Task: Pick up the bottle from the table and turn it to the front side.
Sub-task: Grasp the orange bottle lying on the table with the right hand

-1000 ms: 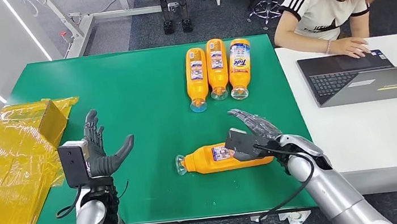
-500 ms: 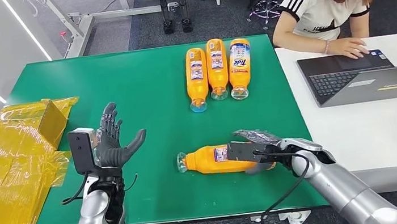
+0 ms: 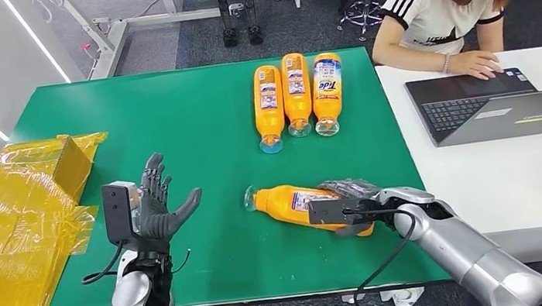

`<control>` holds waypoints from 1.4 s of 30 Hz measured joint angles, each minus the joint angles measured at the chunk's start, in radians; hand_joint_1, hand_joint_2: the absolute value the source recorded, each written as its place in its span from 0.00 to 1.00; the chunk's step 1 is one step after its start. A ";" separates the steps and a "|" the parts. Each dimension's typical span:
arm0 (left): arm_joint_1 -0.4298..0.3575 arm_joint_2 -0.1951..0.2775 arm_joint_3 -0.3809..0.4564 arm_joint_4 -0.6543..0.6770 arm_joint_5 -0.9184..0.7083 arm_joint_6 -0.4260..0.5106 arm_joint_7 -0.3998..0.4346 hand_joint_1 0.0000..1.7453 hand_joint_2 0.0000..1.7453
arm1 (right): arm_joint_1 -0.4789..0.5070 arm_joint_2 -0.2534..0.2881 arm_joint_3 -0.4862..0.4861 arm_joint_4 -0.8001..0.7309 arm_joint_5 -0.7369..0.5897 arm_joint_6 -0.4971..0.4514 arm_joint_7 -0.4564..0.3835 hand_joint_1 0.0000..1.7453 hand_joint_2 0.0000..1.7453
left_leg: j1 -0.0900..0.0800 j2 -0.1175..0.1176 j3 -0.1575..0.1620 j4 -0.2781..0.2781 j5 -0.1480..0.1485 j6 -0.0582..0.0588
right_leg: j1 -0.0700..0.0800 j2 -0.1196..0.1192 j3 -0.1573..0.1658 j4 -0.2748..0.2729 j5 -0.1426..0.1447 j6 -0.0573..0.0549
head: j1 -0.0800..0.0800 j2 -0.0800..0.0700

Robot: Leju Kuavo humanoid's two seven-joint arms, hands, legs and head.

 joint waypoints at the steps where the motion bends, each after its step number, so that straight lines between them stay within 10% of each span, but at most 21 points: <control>1: 0.005 0.002 0.000 -0.004 0.000 0.000 0.000 0.00 1.00 | -0.003 0.000 0.003 0.004 0.000 0.000 -0.006 0.94 1.00 | 0.000 0.000 0.000 0.000 0.000 0.000 | 0.000 0.000 0.000 0.000 0.000 0.000 | 0.000 0.000; 26: 0.062 0.028 0.019 -0.085 -0.028 -0.004 -0.041 0.00 1.00 | 0.014 0.094 -0.092 -0.005 -0.232 -0.252 -0.295 1.00 1.00 | 0.000 -0.001 -0.002 0.000 0.000 0.000 | 0.000 -0.001 -0.002 0.000 0.001 0.000 | 0.000 0.000; 42: -0.070 0.066 -0.055 -0.113 0.175 -0.340 0.075 0.00 1.00 | 0.094 0.271 -0.249 -0.014 -0.316 -0.429 -0.441 1.00 1.00 | 0.001 0.000 -0.003 0.000 0.002 -0.001 | 0.000 0.000 -0.004 0.001 0.002 -0.001 | 0.000 0.000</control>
